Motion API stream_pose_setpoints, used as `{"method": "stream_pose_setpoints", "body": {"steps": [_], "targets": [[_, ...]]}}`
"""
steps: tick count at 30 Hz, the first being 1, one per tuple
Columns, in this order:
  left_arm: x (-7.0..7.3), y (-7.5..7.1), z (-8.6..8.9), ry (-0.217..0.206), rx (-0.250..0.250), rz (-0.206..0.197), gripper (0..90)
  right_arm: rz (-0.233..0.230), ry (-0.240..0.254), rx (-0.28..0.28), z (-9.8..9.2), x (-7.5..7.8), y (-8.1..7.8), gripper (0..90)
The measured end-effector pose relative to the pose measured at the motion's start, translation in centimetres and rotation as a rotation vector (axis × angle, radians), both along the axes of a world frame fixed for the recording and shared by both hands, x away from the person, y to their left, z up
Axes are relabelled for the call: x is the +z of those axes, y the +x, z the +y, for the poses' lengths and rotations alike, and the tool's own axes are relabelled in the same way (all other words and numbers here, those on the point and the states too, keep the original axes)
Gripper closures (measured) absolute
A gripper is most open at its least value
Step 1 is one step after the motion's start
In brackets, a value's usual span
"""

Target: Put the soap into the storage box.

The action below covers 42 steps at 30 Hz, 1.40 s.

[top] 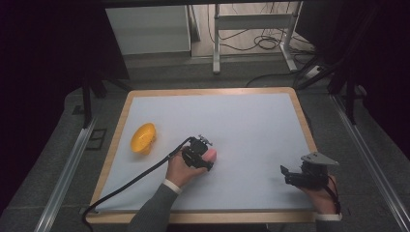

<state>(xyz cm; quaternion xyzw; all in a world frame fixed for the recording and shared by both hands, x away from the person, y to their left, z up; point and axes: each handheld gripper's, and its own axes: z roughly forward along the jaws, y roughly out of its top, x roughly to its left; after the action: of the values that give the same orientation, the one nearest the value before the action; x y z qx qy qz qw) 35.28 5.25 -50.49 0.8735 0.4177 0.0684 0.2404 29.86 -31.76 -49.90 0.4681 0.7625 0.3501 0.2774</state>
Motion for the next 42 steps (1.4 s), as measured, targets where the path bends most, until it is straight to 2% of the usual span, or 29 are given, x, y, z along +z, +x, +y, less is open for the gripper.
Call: {"method": "stream_pose_setpoints", "body": {"steps": [4,7,16,32,42], "targets": [[0.0,0.0,-0.1,-0.023,-0.017,0.014,56.1,0.001,-0.001,-0.001,0.0,0.0,0.0,7.2],[0.0,0.0,0.0,-0.023,-0.007,0.016,59.5,-0.001,0.0,-0.002,0.0,0.0,0.0,7.2],[0.2,0.0,0.2,-0.022,-0.01,0.012,59.9,-0.001,-0.002,-0.006,-0.1,0.1,0.0,7.1],[1.8,-0.2,2.0,-0.074,0.001,-0.024,60.0,-0.001,-0.005,-0.008,-0.1,0.0,0.0,7.2],[2.7,-0.2,3.5,-0.104,0.033,-0.061,60.0,-0.004,-0.004,-0.009,-0.2,0.1,0.0,7.2]]}}
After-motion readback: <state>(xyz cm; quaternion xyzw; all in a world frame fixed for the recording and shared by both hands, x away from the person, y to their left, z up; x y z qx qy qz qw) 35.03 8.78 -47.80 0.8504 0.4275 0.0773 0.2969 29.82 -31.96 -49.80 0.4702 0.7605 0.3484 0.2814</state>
